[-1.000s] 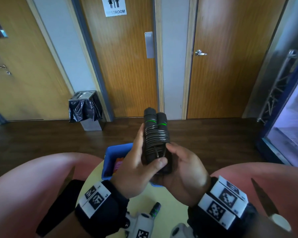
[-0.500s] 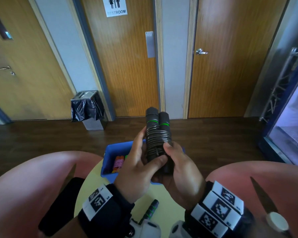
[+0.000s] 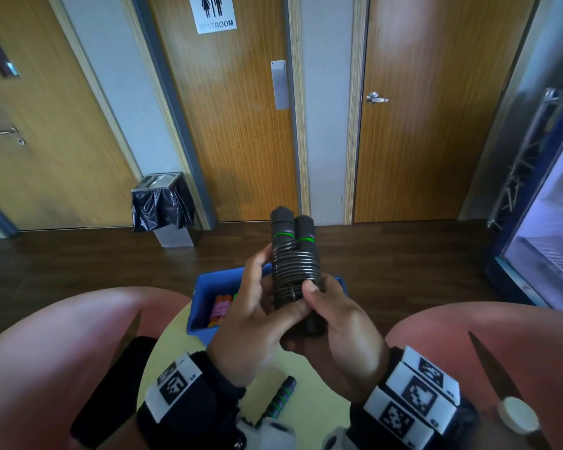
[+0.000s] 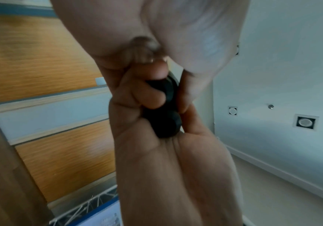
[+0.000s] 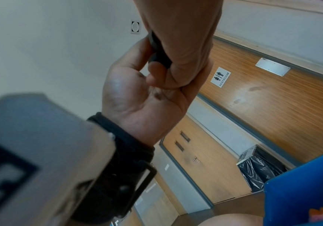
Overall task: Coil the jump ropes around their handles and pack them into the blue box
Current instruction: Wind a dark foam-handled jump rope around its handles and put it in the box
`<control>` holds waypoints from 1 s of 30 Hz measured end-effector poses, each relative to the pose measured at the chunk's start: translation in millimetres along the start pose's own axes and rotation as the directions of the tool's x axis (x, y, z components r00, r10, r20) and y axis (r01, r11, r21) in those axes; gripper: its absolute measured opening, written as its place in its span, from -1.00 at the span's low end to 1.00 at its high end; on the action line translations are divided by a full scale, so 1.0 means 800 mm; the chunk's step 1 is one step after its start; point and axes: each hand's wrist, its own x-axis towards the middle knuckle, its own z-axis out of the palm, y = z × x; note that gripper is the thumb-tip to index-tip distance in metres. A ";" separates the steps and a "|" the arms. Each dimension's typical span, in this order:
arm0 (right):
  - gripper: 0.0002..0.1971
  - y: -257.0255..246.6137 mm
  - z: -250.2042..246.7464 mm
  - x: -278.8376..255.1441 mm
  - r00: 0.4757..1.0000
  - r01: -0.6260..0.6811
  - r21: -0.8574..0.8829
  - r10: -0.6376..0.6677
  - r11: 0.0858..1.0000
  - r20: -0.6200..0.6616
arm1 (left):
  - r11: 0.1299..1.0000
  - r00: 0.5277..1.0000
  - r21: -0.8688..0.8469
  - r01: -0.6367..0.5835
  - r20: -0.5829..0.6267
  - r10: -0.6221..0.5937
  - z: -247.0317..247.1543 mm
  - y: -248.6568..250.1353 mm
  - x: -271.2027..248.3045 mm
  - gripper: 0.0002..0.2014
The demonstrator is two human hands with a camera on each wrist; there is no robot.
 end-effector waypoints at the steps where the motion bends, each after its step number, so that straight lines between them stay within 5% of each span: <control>1: -0.43 -0.002 0.000 0.001 1.000 0.002 0.002 -0.002 1.000 0.003 | 1.000 0.999 0.021 -0.004 0.037 0.003 -0.003 0.002 0.001 -0.25; 14: -0.53 -0.002 0.006 0.011 0.998 0.068 -0.031 -0.068 0.997 0.009 | 0.989 0.995 0.110 -0.101 0.034 0.098 -0.011 0.002 0.003 -0.29; 30: -0.57 0.003 0.011 0.014 0.990 0.133 -0.189 -0.121 0.973 0.078 | 0.990 0.990 -0.120 -0.080 -0.124 0.065 -0.006 0.000 0.004 -0.42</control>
